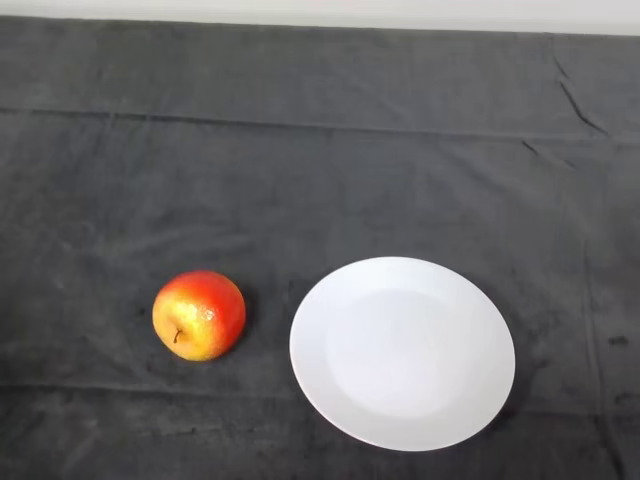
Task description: Move the apple to the plate
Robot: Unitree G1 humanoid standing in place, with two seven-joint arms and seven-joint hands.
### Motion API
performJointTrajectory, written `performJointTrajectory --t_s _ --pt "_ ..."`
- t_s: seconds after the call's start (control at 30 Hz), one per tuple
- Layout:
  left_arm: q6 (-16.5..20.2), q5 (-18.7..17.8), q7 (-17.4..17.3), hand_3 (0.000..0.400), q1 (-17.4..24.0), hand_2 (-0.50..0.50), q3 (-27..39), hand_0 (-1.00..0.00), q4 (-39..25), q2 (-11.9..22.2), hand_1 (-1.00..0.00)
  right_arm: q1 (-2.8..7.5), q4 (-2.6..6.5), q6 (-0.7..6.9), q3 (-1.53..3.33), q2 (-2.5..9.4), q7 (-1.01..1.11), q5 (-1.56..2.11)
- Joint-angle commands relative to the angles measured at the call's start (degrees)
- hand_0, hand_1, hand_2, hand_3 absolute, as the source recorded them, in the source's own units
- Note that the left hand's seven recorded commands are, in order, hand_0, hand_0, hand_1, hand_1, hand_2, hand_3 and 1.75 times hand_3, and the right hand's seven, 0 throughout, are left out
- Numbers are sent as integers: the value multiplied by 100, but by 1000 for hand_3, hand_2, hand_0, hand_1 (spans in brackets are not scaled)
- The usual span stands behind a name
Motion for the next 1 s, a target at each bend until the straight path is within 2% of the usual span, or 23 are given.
performJointTrajectory --t_s 0.03,0.5,0.67,1.0 --pt "153 151 33 0 206 0 -139 0 -380 -122 0 148 31 26 -121 -292 72 -24" --pt "1090 653 114 0 145 0 -1084 0 -1691 -481 0 160 -2 24 -121 -276 59 -30" --pt "1418 777 -4 0 246 0 -1461 0 -2144 -534 0 165 -16 23 -121 -270 53 -31" --pt "2021 940 -396 0 299 0 -2125 0 -2607 -498 0 173 -41 23 -121 -259 42 -34"
